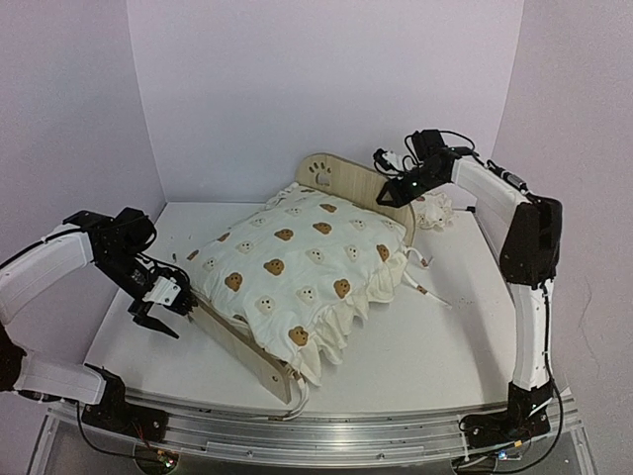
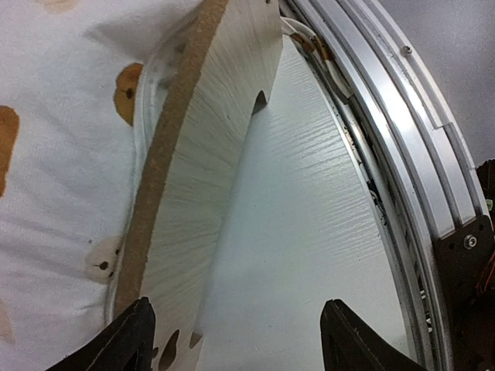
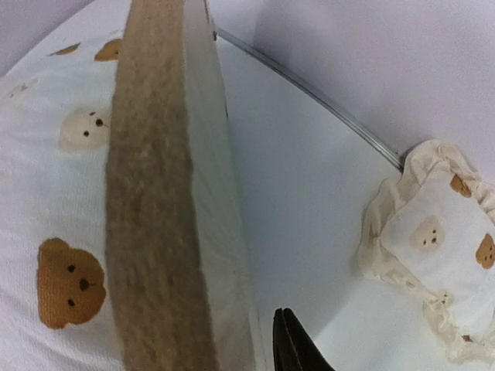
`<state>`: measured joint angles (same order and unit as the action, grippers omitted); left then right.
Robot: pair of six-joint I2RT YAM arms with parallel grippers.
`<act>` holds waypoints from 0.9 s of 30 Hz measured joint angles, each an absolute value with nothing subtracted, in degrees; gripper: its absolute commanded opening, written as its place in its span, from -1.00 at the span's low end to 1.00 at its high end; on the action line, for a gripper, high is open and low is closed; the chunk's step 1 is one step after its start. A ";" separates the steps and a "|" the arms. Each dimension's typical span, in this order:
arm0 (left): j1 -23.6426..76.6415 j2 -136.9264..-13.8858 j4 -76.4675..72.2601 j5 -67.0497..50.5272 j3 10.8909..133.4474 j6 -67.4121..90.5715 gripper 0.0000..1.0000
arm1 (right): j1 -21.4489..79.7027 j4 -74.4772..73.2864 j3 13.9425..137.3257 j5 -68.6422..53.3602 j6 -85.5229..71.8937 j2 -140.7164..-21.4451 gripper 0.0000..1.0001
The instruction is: Set up the pet bed
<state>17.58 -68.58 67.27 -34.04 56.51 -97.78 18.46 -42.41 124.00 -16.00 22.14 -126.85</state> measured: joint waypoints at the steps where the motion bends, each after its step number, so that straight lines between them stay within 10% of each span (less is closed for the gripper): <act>1: 17.63 -67.83 66.52 -33.71 55.54 -96.72 0.42 | 18.64 -40.59 125.72 -16.58 20.38 -128.40 -0.07; 12: 18.46 -68.28 61.16 -33.64 54.77 -84.56 0.50 | 20.69 -23.67 117.58 -11.07 1.39 -125.79 0.84; 27: 3.59 -85.24 52.63 -32.01 81.40 -77.30 0.29 | 18.10 -26.52 75.98 -1.02 -14.69 -86.28 0.66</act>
<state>3.59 -85.24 52.63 -32.01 81.40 -77.30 18.10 -26.52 75.98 -1.02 -14.69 -86.28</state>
